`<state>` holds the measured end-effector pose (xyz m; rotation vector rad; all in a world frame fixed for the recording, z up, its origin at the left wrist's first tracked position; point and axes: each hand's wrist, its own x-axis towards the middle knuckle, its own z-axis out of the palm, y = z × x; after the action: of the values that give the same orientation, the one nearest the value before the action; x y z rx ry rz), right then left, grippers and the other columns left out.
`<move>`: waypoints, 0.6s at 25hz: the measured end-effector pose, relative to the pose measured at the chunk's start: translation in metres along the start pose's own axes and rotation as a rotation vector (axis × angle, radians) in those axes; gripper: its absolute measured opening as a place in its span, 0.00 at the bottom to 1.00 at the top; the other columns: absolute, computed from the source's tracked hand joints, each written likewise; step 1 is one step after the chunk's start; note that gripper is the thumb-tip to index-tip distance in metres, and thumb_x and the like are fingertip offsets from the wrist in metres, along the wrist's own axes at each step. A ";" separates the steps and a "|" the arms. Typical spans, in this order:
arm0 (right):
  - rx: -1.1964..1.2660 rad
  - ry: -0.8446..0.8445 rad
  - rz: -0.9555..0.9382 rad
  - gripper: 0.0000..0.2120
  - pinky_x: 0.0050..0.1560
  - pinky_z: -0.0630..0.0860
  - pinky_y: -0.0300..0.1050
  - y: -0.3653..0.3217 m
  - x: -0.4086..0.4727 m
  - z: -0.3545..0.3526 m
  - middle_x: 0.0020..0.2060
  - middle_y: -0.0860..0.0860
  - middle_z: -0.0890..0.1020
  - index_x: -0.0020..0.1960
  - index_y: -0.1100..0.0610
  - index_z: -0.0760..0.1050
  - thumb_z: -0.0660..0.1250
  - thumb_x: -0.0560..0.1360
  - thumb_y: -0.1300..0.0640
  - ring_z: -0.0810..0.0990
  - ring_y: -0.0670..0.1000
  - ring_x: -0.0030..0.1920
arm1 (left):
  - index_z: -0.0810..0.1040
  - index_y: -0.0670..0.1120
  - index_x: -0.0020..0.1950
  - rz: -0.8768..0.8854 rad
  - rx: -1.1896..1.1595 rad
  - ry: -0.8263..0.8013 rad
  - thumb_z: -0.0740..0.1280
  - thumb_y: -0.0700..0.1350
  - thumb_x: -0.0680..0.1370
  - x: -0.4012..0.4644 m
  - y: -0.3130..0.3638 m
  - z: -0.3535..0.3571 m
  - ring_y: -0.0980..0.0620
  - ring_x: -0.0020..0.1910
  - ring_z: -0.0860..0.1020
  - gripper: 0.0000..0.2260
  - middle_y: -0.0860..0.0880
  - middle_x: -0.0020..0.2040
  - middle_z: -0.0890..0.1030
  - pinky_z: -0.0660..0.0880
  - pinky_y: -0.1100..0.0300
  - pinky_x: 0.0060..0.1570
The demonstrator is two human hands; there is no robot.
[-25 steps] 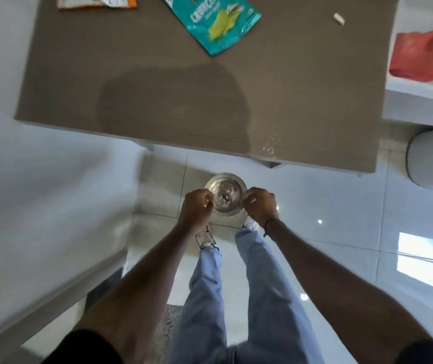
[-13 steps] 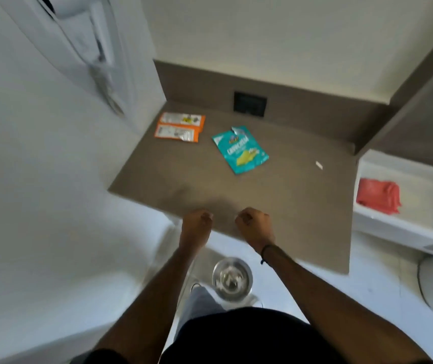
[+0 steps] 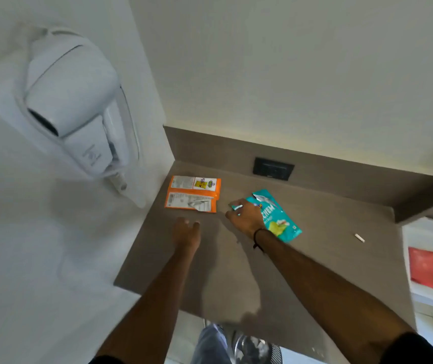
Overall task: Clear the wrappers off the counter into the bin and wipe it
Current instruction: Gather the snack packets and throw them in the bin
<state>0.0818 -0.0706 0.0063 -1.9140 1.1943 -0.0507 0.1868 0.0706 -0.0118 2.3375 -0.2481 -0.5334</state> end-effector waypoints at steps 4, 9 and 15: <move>-0.041 -0.033 -0.051 0.24 0.51 0.77 0.47 -0.055 0.078 0.018 0.60 0.58 0.81 0.66 0.56 0.71 0.70 0.73 0.49 0.81 0.58 0.56 | 0.69 0.33 0.72 -0.078 0.043 0.036 0.66 0.43 0.81 0.078 0.006 0.000 0.35 0.73 0.70 0.22 0.33 0.72 0.72 0.67 0.42 0.75; -0.356 -0.199 -0.122 0.41 0.71 0.67 0.64 -0.075 0.137 0.041 0.76 0.56 0.64 0.80 0.50 0.52 0.70 0.74 0.48 0.67 0.62 0.73 | 0.68 0.35 0.72 0.002 0.410 0.055 0.70 0.50 0.78 0.124 0.009 -0.011 0.34 0.70 0.71 0.29 0.33 0.71 0.72 0.70 0.41 0.71; -0.552 -0.243 -0.190 0.34 0.68 0.70 0.59 -0.067 0.145 0.058 0.70 0.56 0.72 0.72 0.52 0.67 0.74 0.70 0.46 0.71 0.60 0.69 | 0.80 0.43 0.62 -0.005 0.041 -0.006 0.77 0.39 0.70 0.152 0.007 -0.013 0.42 0.56 0.84 0.21 0.42 0.58 0.85 0.80 0.53 0.53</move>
<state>0.2343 -0.1305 -0.0401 -2.4222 0.9165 0.4407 0.3280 0.0242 -0.0447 2.3776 -0.2584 -0.5424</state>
